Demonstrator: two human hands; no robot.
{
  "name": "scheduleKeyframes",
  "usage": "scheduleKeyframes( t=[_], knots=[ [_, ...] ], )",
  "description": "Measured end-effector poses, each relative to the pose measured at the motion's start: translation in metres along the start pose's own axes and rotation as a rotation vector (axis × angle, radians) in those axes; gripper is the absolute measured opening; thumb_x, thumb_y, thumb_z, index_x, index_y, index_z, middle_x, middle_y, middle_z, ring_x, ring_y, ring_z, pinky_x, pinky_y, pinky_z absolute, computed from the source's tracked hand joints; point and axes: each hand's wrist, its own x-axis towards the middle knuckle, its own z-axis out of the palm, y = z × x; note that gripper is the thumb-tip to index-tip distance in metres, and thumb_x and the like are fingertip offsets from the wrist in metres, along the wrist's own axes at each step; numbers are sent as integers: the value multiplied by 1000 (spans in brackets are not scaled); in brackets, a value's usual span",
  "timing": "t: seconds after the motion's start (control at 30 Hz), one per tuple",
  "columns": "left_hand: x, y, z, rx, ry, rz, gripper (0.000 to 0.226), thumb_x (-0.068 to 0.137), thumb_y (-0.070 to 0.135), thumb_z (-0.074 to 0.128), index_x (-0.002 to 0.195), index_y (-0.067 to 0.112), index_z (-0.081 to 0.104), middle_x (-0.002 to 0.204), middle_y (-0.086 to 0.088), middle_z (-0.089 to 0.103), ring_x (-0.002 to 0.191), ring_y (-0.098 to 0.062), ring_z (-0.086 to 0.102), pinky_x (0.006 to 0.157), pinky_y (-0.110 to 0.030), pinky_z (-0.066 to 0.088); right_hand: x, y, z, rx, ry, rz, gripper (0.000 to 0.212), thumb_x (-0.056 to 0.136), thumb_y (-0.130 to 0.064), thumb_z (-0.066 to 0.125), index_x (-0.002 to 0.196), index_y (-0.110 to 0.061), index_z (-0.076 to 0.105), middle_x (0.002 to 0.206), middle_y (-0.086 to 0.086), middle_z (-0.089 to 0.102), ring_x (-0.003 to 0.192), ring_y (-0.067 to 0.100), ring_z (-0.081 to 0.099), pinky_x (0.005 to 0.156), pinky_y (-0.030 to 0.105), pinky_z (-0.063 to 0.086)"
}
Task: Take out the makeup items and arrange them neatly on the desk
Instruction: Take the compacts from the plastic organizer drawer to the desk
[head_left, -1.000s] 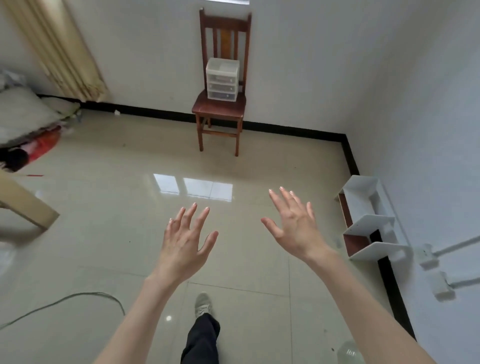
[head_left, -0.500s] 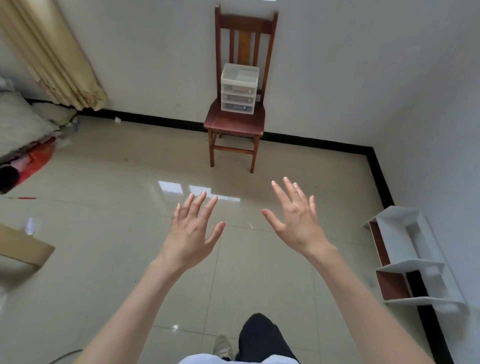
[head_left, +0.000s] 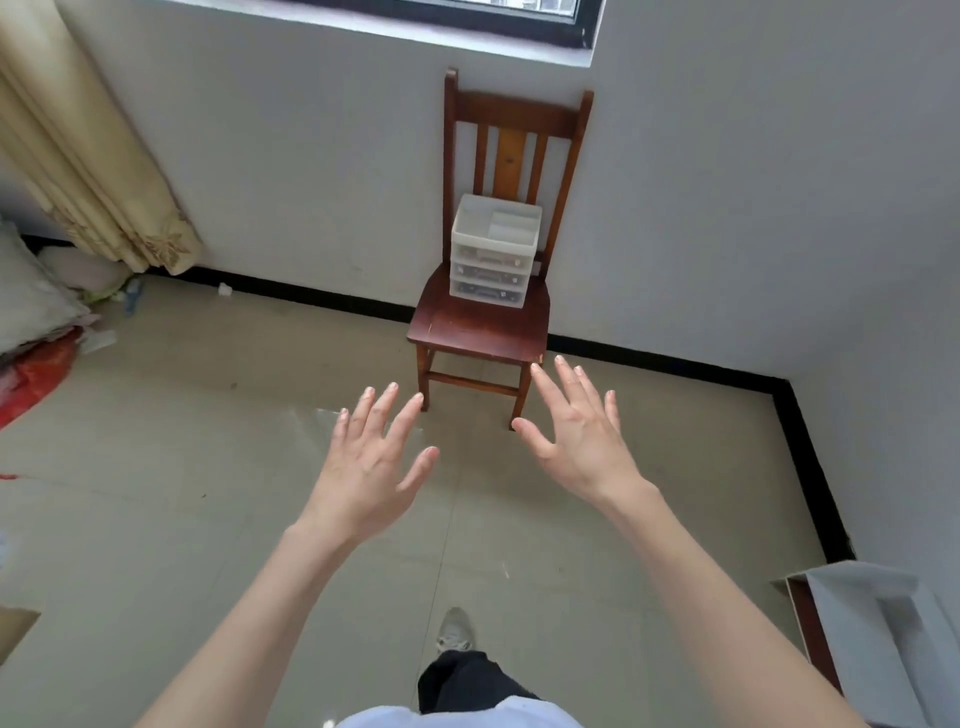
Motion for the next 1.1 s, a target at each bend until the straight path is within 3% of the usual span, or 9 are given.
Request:
scheduleKeyframes(
  t=[0.23,0.67,0.87,1.0,1.1],
  knots=[
    [120,-14,3,-9,-32,-19,61,94,48,32,148,27,10,157,-2,2,144,-18,-8,116,-38,-3,125,8,-13,-14,-27,-38,65,95,-46,42,149,-27,12,158,1,-1,145,16,-5,116,46,-5],
    [379,-75,30,-28,-142,25,61,94,51,25,148,29,4,157,-1,-2,143,-17,-12,115,-38,-6,372,40,-3,-44,-65,73,64,95,-45,42,149,-27,12,158,1,1,145,19,-4,116,48,-3],
    [510,-89,35,-95,-189,57,61,94,49,30,148,28,10,157,0,4,143,-17,-7,116,-39,-1,480,53,4,-32,-120,134,63,95,-44,41,149,-26,13,158,1,2,145,18,-4,116,47,-3],
    [574,-89,71,-556,-363,-147,57,95,45,37,146,26,20,155,0,15,143,-12,6,117,-37,10,541,81,28,-144,-169,89,62,96,-43,39,149,-24,12,158,2,3,145,19,-3,115,48,-3],
    [614,-92,115,-824,-464,-337,56,95,48,36,145,28,24,152,5,23,139,-7,20,109,-23,16,594,113,52,-258,-229,37,62,97,-42,37,150,-24,9,158,4,2,145,21,-2,115,49,-2]
  ],
)
